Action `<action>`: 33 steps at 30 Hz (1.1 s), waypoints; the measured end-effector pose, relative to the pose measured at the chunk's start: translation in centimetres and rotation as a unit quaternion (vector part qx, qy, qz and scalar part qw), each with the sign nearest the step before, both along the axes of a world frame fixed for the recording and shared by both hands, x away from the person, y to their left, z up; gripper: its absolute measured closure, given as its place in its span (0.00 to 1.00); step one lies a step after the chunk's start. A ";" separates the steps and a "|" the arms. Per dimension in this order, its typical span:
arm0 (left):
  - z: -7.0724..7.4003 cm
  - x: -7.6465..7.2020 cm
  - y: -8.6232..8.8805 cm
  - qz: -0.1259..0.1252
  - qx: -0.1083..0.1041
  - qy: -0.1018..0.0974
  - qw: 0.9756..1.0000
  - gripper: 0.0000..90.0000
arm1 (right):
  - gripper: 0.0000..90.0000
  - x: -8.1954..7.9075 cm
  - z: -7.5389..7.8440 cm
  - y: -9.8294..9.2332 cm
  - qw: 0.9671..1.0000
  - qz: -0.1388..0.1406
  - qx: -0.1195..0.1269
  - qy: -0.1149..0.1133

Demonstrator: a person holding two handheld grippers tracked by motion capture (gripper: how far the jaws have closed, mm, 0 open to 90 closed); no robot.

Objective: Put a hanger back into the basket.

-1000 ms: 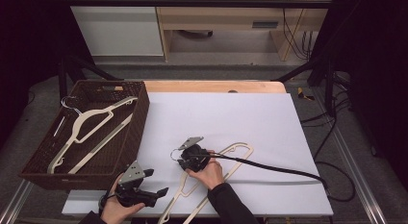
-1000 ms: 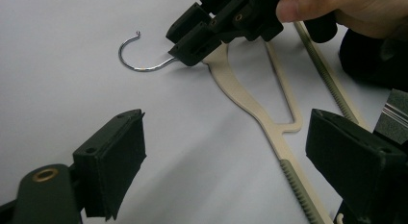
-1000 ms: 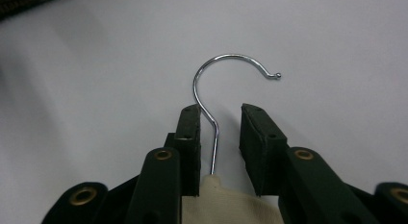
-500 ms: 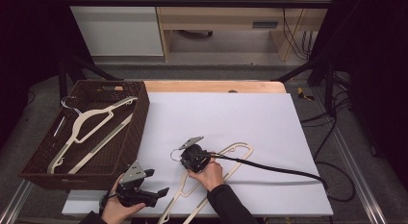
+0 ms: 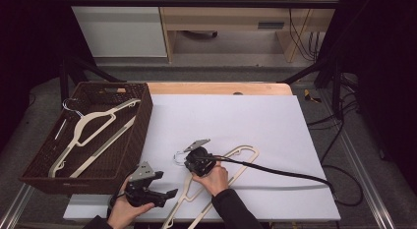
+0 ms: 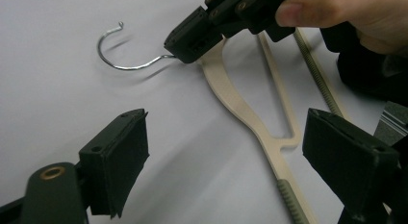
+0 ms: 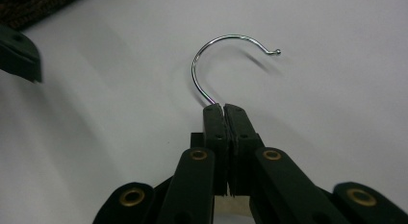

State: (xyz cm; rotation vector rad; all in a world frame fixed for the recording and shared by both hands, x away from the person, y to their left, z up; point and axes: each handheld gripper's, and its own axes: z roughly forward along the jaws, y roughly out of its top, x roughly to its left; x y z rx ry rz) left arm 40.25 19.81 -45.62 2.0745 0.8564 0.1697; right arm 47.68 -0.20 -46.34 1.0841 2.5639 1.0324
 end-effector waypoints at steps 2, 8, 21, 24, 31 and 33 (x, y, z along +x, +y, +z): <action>-0.3 0.5 -0.6 -0.006 0.003 0.013 1.000 0.20 | 0.99 -0.1 0.3 -0.2 1.000 0.005 0.001 -0.008; -0.9 1.5 -2.6 -0.024 0.008 0.035 0.999 0.28 | 0.99 -0.4 1.1 -0.5 1.000 0.012 0.006 -0.024; -1.5 2.9 -4.5 -0.043 -0.010 0.093 0.995 0.62 | 0.99 -1.2 2.5 -1.1 0.999 0.020 0.023 -0.044; -1.4 2.9 -4.6 -0.045 -0.018 0.095 0.994 0.69 | 0.99 -1.3 2.7 -1.3 0.998 0.025 0.025 -0.051; -1.0 3.0 -4.5 -0.038 -0.039 0.108 0.993 0.75 | 0.99 -1.6 3.3 -1.6 0.997 0.021 0.032 -0.063; -0.9 2.9 -4.6 -0.034 -0.041 0.110 0.992 0.76 | 0.99 -1.7 3.5 -1.7 0.997 0.024 0.031 -0.066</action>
